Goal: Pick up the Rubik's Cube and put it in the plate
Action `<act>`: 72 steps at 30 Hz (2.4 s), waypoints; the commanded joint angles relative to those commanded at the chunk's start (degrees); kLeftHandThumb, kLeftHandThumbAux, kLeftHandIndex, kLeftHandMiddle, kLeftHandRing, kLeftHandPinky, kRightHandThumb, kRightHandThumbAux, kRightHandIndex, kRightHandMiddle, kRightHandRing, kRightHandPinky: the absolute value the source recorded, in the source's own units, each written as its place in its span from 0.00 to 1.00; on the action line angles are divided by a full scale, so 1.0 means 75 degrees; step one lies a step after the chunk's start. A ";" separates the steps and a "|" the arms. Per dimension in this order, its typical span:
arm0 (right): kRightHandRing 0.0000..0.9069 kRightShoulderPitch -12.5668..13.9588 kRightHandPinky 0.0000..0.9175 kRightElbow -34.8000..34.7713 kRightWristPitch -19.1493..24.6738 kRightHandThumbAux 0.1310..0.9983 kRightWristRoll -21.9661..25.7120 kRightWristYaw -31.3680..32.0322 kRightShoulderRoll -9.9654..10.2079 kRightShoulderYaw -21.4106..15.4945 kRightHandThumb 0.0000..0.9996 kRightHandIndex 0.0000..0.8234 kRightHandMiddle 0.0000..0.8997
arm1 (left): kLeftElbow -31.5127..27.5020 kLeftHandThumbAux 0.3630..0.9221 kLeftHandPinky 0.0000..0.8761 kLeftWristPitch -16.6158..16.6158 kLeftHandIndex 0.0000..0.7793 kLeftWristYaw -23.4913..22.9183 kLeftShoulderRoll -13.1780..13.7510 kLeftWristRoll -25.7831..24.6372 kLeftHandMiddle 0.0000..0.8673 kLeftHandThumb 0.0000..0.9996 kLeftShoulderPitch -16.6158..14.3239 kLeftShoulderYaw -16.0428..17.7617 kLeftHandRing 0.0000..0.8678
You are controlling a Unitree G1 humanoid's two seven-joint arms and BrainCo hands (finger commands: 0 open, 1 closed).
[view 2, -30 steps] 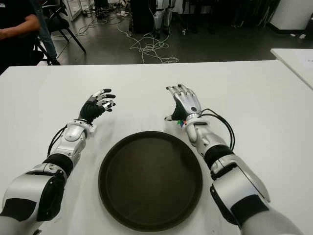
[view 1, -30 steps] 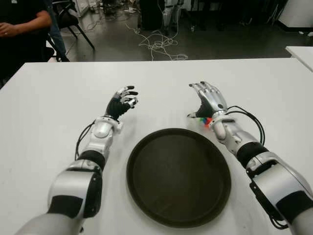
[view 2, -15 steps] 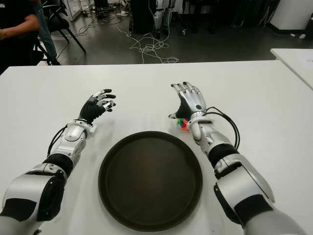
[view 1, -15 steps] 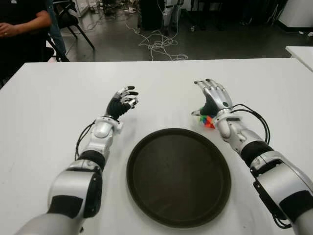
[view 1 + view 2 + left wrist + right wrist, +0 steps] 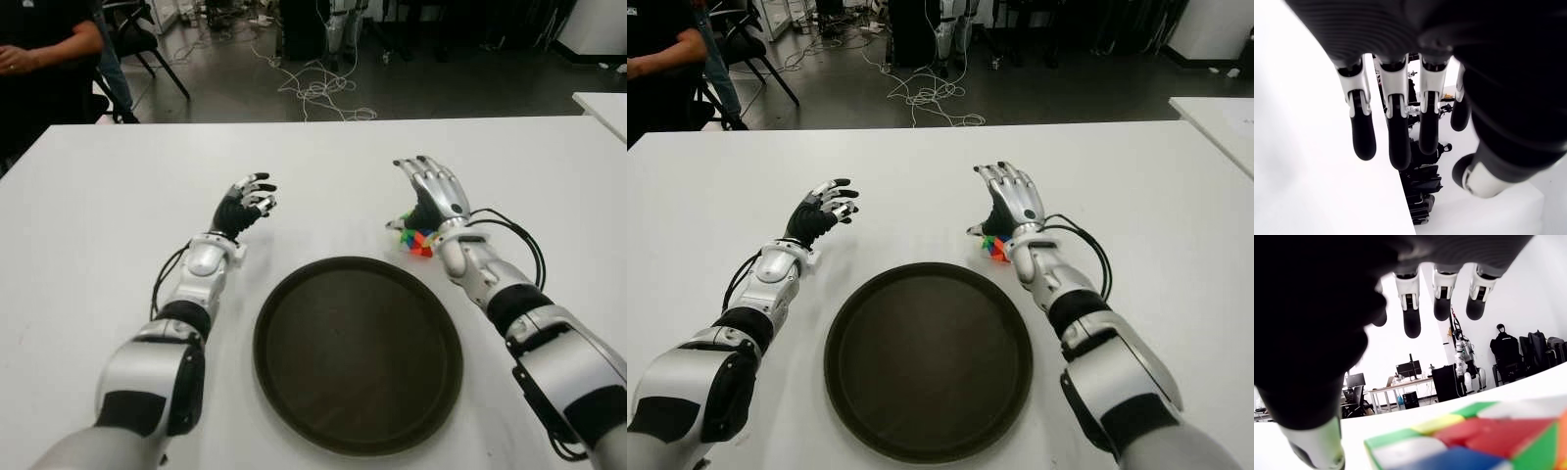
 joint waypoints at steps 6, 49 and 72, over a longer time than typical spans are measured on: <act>0.00 0.0192 0.02 -0.0133 0.0082 0.79 0.0042 -0.0076 -0.0079 -0.0095 0.00 0.00 0.01 | -0.0002 0.65 0.44 -0.0015 0.25 0.0004 0.0005 0.0010 0.32 0.20 0.0005 -0.0011 0.39; 0.03 0.0642 0.06 0.0000 0.0341 0.77 0.0063 0.0080 0.0222 0.0000 0.00 0.01 0.03 | -0.0002 0.61 0.42 -0.0107 0.26 0.0128 0.0029 0.0170 0.33 0.22 0.0003 -0.0163 0.38; 0.21 0.0764 0.25 0.0917 -0.0405 0.82 0.0013 -0.0507 0.0790 0.0319 0.01 0.16 0.19 | 0.0004 0.61 0.43 -0.0100 0.24 0.0195 0.0012 0.0149 0.32 0.18 -0.0008 -0.0183 0.38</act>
